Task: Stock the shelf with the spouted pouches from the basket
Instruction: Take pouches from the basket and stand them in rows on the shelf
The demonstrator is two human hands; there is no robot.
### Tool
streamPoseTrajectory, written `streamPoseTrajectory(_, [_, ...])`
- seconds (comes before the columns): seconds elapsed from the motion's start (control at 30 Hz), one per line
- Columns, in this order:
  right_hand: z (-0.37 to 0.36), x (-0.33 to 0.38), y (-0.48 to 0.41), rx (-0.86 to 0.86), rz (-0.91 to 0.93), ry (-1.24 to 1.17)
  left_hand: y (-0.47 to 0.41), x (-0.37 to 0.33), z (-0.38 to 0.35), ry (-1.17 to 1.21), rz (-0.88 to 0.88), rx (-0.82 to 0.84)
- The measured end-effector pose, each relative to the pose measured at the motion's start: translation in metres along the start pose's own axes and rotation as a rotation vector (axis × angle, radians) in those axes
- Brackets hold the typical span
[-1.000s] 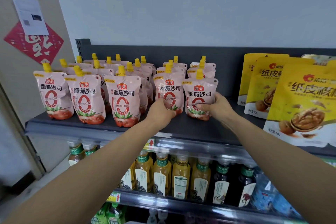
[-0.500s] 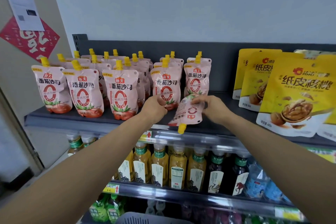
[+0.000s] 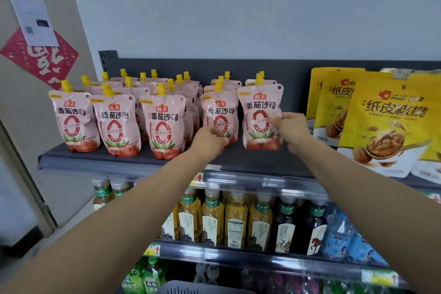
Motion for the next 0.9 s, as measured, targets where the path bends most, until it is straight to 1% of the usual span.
streamPoseTrajectory(0.1, [-0.004,0.004,0.006,0.05,-0.049,-0.146,0.008,0.003,-0.029,0.199,0.134,0.131])
streamPoseTrajectory(0.17, [-0.005,0.006,0.009,0.085,-0.062,-0.19,0.011,0.003,-0.043,0.366,0.223,0.171])
streamPoseTrajectory(0.27, [-0.004,0.004,0.011,0.116,-0.065,-0.205,0.009,-0.001,-0.055,0.633,0.338,0.115])
streamPoseTrajectory(0.33, [-0.004,0.004,0.012,0.122,-0.044,-0.198,0.007,-0.005,-0.059,0.727,0.376,0.066])
streamPoseTrajectory(0.5, [-0.002,0.007,0.014,0.128,0.01,-0.141,0.008,-0.01,-0.065,0.687,0.399,0.053])
streamPoseTrajectory(0.7, [-0.001,0.006,0.013,0.129,-0.001,-0.158,0.008,-0.012,-0.059,0.563,0.351,0.043])
streamPoseTrajectory(0.83, [-0.003,0.003,0.014,0.136,0.002,-0.18,0.005,-0.013,-0.049,0.418,0.316,0.071])
streamPoseTrajectory(0.9, [-0.003,0.001,0.015,0.145,-0.005,-0.176,0.005,-0.015,-0.045,0.329,0.284,0.124])
Point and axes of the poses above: each hand's wrist, its own y-axis away from the middle knuckle, its own z-axis out of the back of the hand, x = y × z, the point moved 6 cm from there along -y, towards the middle knuckle, and after that the axes turned 15 degrees about -z, right-handed, at the moved point
